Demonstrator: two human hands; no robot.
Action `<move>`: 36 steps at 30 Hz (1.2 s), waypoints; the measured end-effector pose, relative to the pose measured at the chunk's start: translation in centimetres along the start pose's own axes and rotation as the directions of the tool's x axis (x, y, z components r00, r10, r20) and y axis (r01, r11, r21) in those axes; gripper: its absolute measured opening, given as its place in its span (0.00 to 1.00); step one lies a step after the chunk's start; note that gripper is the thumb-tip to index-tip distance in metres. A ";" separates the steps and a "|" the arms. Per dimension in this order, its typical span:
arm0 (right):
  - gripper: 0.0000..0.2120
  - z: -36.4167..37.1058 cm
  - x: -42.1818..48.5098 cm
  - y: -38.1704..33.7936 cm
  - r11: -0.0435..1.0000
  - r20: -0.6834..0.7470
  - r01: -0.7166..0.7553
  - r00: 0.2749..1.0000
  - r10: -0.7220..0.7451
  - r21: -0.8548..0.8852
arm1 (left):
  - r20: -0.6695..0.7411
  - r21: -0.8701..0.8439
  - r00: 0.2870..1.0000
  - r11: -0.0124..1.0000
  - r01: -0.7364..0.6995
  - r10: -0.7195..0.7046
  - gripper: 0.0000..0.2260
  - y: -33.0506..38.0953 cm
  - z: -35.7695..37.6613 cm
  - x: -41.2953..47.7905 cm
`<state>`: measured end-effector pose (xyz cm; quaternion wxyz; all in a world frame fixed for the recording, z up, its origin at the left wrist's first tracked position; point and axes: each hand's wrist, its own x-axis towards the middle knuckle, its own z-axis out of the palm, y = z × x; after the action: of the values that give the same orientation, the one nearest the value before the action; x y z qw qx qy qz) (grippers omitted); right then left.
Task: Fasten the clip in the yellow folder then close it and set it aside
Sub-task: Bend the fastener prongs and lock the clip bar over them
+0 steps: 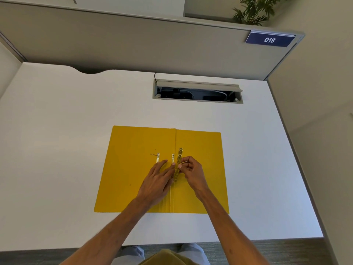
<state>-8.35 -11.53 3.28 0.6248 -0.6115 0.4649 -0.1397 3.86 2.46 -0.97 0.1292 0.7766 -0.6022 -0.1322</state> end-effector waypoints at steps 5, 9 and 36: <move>0.07 0.6 0.3 0.4 0.998 0.026 0.029 0.999 -0.028 -0.049 | -0.121 -0.317 0.981 0.943 0.106 -0.151 0.19 -1.1 -0.2 -1.3; 0.07 1.0 0.4 0.5 0.997 0.033 0.040 0.999 -0.038 -0.064 | -0.200 -0.462 0.922 0.862 0.209 -0.331 0.18 -1.6 -1.4 0.3; 0.06 1.6 0.2 0.6 1.000 0.016 0.003 1.000 -0.003 -0.009 | 0.004 -0.145 0.983 0.973 0.180 -0.181 0.16 -1.0 -2.9 6.3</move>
<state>-7.31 -10.52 2.43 0.6255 -0.6161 0.4598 -0.1336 7.30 -3.32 1.03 0.1751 0.8174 -0.5173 -0.1832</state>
